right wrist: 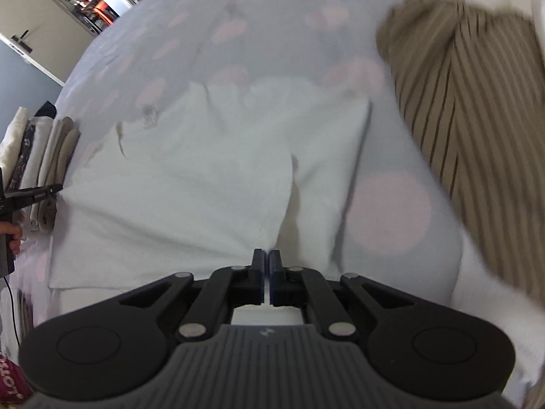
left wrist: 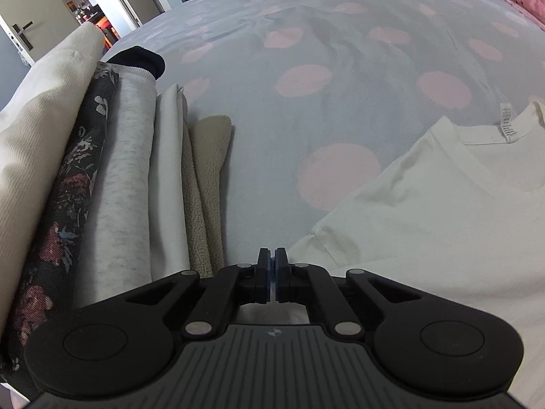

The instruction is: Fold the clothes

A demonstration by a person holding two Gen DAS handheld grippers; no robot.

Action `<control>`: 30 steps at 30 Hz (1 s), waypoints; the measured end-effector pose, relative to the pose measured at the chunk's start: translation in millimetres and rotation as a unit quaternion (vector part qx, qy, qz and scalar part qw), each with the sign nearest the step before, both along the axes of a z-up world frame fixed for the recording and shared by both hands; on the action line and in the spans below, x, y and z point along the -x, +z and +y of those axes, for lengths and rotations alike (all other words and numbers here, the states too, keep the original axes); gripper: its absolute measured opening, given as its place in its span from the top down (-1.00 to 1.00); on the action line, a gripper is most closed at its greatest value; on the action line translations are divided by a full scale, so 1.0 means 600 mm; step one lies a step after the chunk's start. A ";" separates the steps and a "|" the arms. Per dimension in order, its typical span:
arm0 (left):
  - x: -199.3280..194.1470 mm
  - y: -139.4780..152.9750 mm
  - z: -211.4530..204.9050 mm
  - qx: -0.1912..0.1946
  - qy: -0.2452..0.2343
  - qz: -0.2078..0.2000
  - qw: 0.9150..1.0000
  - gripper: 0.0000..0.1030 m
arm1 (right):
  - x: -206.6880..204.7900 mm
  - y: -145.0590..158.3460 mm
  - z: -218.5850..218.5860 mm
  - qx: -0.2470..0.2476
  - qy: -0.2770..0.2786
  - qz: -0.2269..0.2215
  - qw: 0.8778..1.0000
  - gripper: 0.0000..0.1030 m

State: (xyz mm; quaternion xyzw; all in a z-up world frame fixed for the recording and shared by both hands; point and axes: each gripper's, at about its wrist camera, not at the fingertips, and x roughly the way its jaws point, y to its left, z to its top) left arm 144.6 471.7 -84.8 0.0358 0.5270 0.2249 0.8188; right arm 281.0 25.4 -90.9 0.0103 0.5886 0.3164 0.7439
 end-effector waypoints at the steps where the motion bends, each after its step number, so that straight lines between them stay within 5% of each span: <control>1: -0.001 -0.003 -0.002 -0.003 -0.001 0.003 1.000 0.99 | 0.001 -0.012 0.000 0.002 0.004 0.006 1.000 0.95; 4: -0.002 -0.008 -0.006 -0.010 -0.004 0.009 1.000 0.99 | 0.003 -0.038 0.000 0.003 0.015 0.017 1.000 0.93; 7: -0.006 -0.009 -0.004 -0.009 -0.008 0.011 1.000 0.98 | -0.008 -0.016 -0.009 -0.008 0.018 0.001 1.000 0.66; 9: -0.007 -0.011 -0.003 -0.007 -0.009 0.011 1.000 0.98 | -0.020 0.002 -0.012 -0.023 0.009 -0.020 0.999 0.24; 17: -0.009 -0.011 -0.008 -0.009 -0.008 0.014 1.000 0.98 | -0.088 -0.002 0.047 -0.030 -0.013 -0.077 0.997 0.33; 19: -0.008 -0.011 -0.009 -0.008 -0.008 0.013 1.000 0.98 | -0.096 -0.014 0.055 -0.022 -0.015 -0.073 0.997 0.52; 21: -0.008 -0.012 -0.010 -0.006 -0.007 0.012 1.000 0.98 | -0.095 -0.018 0.053 -0.030 -0.012 -0.070 0.997 0.96; 26: -0.005 -0.012 -0.012 -0.005 -0.014 0.004 1.000 0.98 | -0.082 0.013 0.055 -0.021 -0.014 -0.147 0.989 0.98; 30: -0.006 -0.013 -0.016 -0.005 -0.012 -0.002 1.000 0.98 | -0.102 0.005 0.073 0.006 -0.025 -0.151 0.988 0.98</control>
